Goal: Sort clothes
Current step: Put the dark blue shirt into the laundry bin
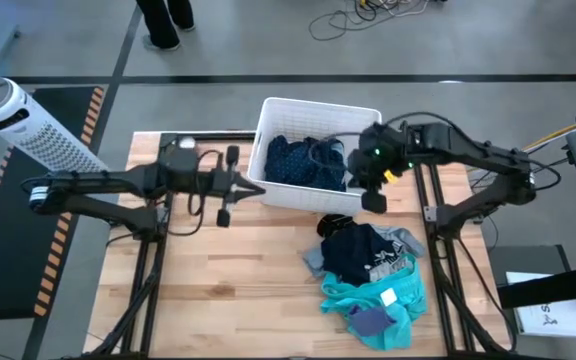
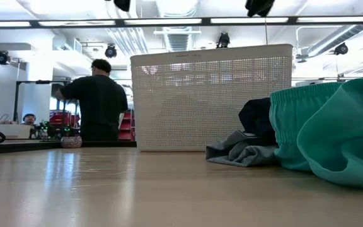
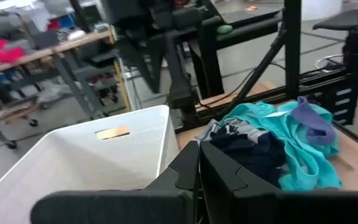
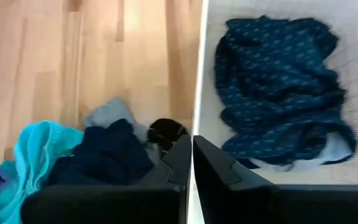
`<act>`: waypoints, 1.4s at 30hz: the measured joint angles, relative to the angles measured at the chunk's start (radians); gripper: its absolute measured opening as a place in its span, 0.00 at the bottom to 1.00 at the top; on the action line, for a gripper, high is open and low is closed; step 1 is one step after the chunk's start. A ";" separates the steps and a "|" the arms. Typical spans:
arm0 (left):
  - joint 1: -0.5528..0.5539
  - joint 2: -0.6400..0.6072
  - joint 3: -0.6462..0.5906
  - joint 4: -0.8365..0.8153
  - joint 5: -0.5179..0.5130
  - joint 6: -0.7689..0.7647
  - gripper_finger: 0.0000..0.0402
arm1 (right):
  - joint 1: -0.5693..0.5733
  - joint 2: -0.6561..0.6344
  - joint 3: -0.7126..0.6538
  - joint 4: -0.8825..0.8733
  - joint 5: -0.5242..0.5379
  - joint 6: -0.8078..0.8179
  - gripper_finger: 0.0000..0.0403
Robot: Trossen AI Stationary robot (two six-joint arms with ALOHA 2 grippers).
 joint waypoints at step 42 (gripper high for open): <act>-0.127 -0.110 -0.420 0.438 -0.073 -0.097 0.00 | 0.520 0.218 -0.616 0.395 0.254 0.552 0.55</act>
